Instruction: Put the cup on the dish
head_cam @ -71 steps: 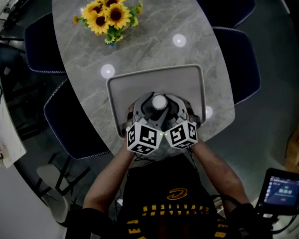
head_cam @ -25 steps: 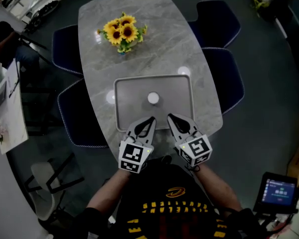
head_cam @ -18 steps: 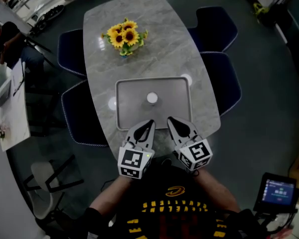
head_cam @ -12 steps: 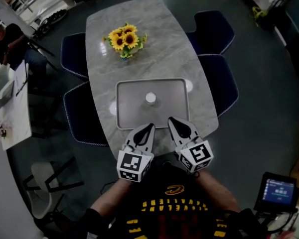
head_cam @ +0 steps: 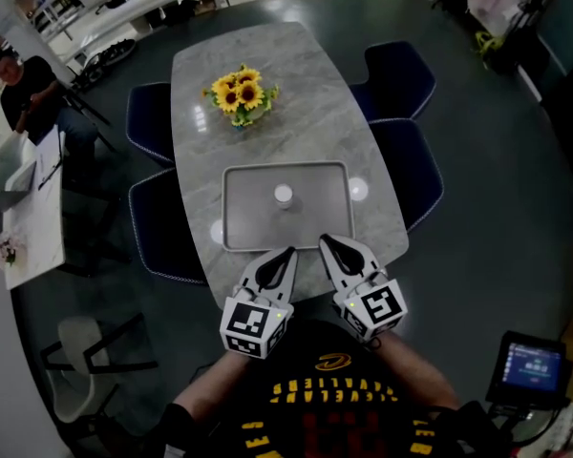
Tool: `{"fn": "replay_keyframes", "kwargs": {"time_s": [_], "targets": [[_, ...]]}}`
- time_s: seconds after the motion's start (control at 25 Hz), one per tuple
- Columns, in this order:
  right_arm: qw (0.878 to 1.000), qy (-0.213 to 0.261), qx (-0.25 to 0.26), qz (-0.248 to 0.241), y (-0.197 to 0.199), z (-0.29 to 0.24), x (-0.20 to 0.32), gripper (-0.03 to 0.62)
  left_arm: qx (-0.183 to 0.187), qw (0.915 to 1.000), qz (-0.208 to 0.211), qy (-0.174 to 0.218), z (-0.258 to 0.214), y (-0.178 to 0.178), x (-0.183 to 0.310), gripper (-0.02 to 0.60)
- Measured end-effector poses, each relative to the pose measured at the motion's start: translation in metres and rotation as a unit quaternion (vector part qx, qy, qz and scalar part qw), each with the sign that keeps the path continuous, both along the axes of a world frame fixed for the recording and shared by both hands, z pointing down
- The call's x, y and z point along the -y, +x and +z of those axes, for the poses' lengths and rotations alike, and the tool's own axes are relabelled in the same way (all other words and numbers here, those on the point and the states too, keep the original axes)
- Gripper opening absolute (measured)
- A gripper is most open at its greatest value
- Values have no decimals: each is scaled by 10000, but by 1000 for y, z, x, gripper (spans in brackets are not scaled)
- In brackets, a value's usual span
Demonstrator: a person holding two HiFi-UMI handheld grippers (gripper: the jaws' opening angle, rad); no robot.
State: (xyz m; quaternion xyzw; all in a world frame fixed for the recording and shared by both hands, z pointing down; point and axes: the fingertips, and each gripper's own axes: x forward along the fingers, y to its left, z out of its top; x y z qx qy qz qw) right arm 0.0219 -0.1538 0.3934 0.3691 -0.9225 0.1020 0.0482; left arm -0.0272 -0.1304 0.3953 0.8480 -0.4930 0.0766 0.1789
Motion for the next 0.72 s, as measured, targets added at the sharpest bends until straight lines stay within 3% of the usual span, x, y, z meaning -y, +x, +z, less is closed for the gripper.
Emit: {"fn": "replay_keyframes", "kwargs": {"time_s": [0.72], "targets": [[9964,504,360,572,47,-54,-16,8,-114,9971,192,729,-58,10,-28,2]]}}
